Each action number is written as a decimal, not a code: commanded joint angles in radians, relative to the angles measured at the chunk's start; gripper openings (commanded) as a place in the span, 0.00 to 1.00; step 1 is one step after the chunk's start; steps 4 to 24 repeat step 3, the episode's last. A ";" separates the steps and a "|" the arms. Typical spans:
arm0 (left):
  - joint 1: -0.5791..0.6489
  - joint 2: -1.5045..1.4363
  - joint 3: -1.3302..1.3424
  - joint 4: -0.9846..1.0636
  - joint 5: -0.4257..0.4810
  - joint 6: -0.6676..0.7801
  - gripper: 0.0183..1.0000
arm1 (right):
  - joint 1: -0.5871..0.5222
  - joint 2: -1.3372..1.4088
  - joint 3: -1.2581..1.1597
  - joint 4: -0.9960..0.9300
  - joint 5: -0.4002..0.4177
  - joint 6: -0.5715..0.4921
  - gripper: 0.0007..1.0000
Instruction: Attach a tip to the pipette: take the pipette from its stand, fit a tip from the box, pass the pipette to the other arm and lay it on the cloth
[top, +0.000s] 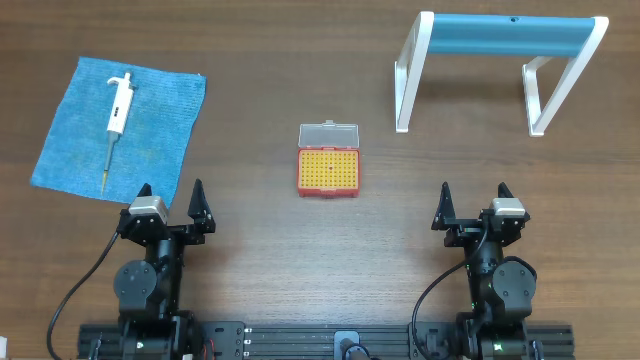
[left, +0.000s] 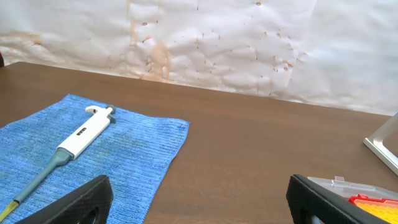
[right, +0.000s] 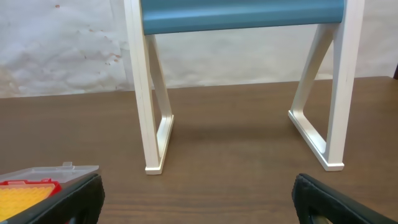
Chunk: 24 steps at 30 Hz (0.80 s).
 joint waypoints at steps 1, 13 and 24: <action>0.002 -0.008 -0.002 -0.005 -0.008 0.013 0.90 | -0.004 -0.011 -0.010 0.003 -0.009 -0.003 0.98; 0.002 -0.008 -0.002 -0.005 -0.008 0.013 0.90 | -0.004 -0.011 -0.010 0.003 -0.009 -0.003 0.98; 0.002 -0.008 -0.002 -0.005 -0.008 0.013 0.90 | -0.004 -0.011 -0.010 0.003 -0.009 -0.003 0.98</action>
